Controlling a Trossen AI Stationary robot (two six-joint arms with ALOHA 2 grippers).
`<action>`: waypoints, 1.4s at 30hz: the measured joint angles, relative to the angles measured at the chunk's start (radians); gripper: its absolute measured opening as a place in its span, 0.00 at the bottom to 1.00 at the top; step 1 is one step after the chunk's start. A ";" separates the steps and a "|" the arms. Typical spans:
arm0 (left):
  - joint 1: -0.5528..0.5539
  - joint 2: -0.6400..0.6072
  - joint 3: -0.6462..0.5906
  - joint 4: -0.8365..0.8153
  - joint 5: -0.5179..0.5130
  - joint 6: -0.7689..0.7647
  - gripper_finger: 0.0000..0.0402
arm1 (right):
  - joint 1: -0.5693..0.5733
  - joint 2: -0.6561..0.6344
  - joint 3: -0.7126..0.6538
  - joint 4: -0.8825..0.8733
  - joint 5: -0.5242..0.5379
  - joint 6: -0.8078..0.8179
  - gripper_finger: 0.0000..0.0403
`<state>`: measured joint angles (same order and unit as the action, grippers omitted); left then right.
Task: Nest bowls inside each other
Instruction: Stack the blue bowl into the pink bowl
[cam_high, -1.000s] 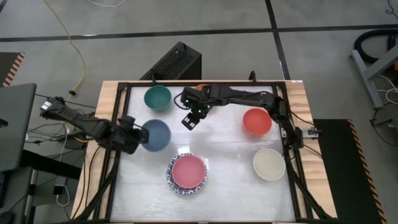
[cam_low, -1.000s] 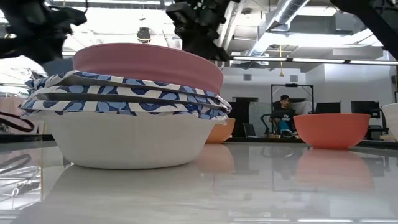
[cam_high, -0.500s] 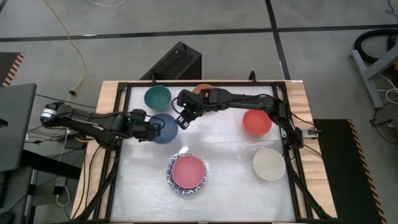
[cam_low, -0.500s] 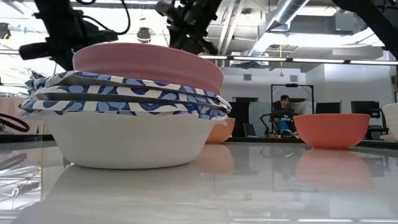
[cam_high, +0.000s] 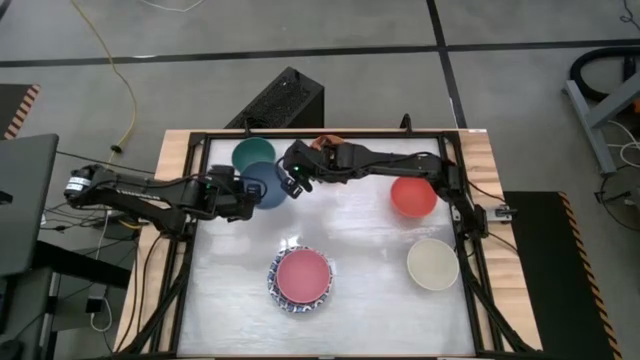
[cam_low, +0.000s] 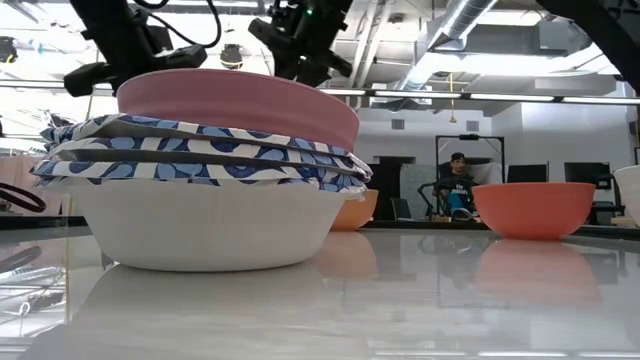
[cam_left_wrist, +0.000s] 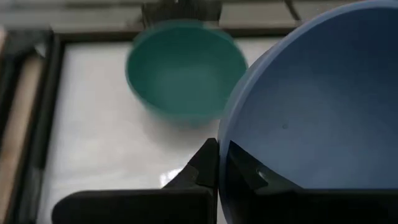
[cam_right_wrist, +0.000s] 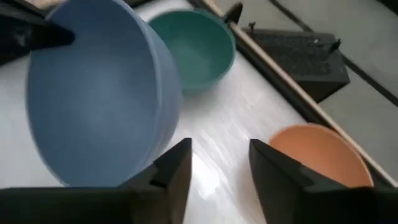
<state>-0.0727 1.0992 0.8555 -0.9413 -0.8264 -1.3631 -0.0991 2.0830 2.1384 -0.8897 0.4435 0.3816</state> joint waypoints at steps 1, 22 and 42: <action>0.000 0.000 0.000 0.004 -0.029 0.013 0.00 | -0.001 0.000 0.000 0.015 0.000 -0.001 0.48; 0.034 0.000 0.000 0.228 -0.164 0.285 0.00 | -0.023 0.003 -0.031 0.131 0.019 -0.035 0.61; 0.033 0.000 0.001 0.256 -0.132 0.420 0.01 | -0.022 0.002 -0.030 0.084 -0.031 0.010 0.03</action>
<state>-0.0392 1.0988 0.8562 -0.6857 -0.9584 -0.9429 -0.1215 2.0850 2.1082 -0.8055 0.4129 0.3920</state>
